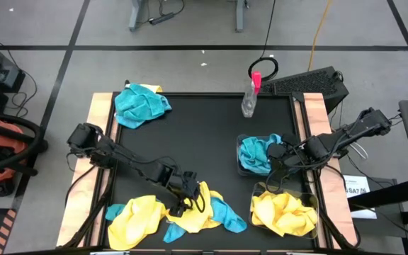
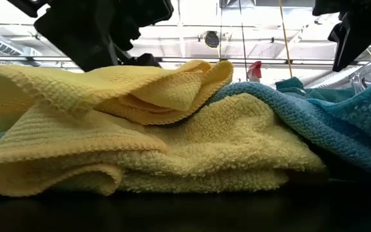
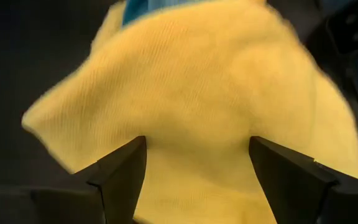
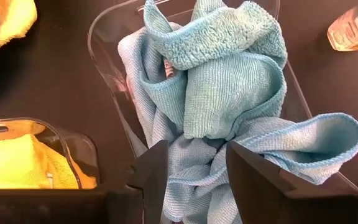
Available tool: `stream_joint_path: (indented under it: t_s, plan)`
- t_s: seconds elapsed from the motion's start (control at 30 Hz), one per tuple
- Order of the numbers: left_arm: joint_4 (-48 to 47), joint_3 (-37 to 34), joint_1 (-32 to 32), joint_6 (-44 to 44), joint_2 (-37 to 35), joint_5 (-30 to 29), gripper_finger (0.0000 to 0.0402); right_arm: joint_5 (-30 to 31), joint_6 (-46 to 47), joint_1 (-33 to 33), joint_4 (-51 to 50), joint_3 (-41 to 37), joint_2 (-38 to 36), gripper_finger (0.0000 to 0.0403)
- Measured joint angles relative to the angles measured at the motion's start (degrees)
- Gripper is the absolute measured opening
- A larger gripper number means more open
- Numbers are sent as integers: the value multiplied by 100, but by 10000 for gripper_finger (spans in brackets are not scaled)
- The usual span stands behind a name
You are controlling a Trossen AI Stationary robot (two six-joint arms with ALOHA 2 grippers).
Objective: Sort microfiber towel by color & place in baskets
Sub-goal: Put the yellow towel into the bottom transparent bin
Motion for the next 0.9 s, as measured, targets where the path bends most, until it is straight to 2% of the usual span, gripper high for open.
stream_joint_path:
  t_s: [0.17,0.3,0.4,0.77,0.83,0.9]
  plan:
    - [415,2,-72,-48,2,-22,287,-2,-23,0,49,0,2,153]
    - [438,2,-81,44,4,-69,260,-2,-23,0,65,0,2,153]
    - [440,2,-77,118,2,-88,219,-2,-27,0,63,0,2,153]
    - [504,4,-77,429,155,-114,25,11,-27,0,87,-2,2,153]
    - [471,4,-77,496,157,-117,9,12,-27,0,102,-2,2,153]
    - [514,6,-77,515,153,-190,8,9,-27,0,105,-2,2,153]
